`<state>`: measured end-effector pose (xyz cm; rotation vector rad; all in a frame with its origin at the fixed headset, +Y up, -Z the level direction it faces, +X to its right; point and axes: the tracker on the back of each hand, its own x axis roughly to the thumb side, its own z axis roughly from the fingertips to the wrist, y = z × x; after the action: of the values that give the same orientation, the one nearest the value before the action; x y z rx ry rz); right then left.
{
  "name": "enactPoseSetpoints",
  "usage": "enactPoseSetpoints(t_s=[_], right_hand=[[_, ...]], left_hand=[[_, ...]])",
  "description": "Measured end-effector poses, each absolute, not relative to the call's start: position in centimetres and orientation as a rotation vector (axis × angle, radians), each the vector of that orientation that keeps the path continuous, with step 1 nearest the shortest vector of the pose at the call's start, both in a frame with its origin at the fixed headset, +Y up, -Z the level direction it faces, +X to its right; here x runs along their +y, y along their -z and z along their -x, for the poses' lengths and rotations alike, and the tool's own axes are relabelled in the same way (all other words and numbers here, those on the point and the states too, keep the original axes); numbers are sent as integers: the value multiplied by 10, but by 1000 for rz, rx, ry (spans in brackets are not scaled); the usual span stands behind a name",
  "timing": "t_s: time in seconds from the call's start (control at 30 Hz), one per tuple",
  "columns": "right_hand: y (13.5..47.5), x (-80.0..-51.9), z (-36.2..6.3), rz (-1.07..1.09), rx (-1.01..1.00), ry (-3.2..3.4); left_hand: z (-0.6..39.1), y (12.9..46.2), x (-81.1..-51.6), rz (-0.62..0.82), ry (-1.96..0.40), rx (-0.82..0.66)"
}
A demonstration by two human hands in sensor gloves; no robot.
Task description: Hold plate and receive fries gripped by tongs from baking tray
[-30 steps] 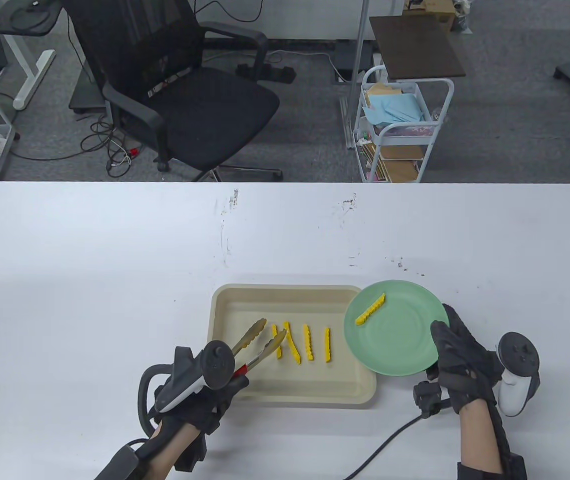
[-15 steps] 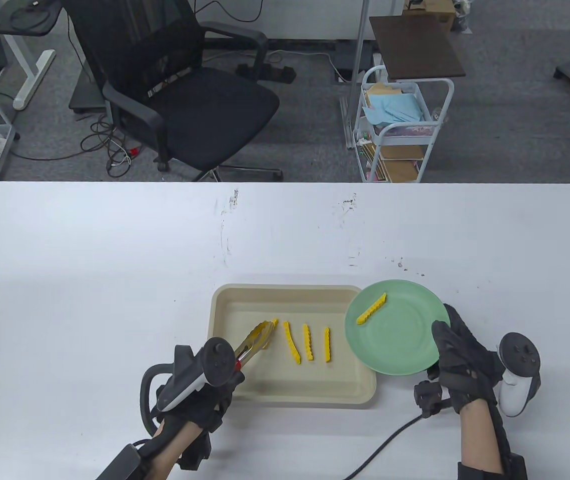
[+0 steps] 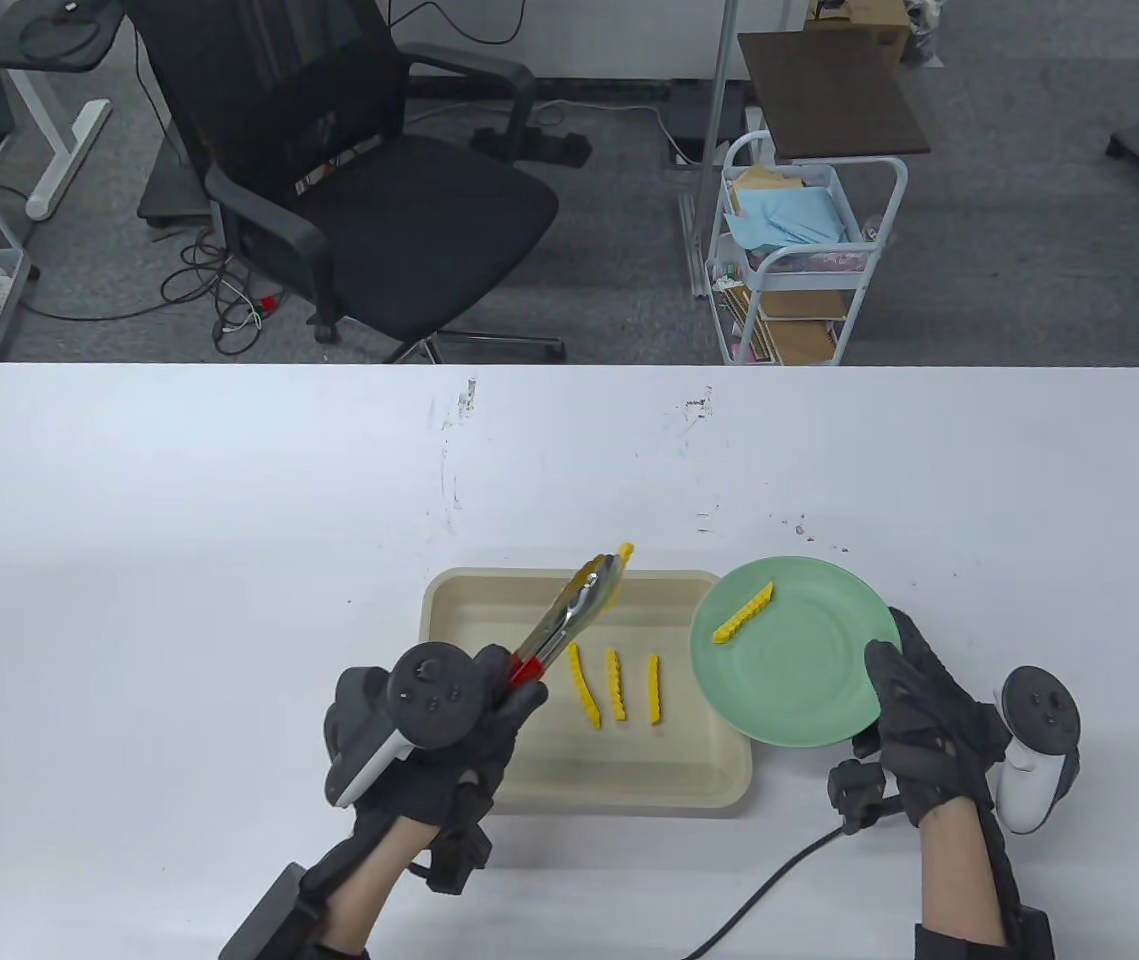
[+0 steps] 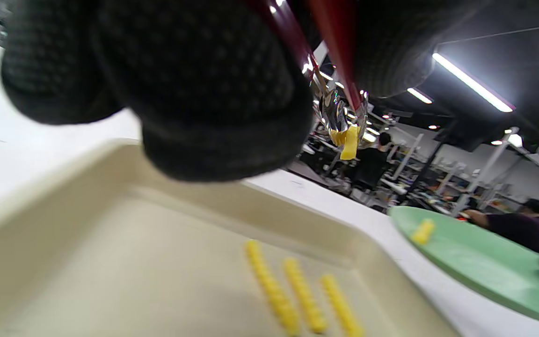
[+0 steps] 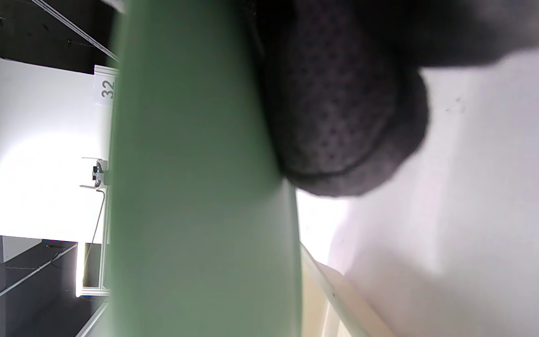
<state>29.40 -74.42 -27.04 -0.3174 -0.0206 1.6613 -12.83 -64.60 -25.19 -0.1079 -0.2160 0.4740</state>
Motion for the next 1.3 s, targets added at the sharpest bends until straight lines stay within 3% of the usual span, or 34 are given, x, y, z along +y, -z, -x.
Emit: enactPoseSetpoints(t_s=[0.27,0.7,0.97,1.13,1.3], right_hand=[[271,-747,-294,325,-5,-1640],[272,-748,-293,316,7,-1643],[271,-747,-296,321,-8,-1634],[270,-747,-298,327,-16,-1625],[270,-747,-299,334,-19,-1626]], left_hand=[[51,254,-655,178,-381,-377],[22,254,-662,206,-244,-407],[50,249,-651,169,-284,-394],[95,249,-642,136,-324,-291],[139,246,-654,178,-270,-164]])
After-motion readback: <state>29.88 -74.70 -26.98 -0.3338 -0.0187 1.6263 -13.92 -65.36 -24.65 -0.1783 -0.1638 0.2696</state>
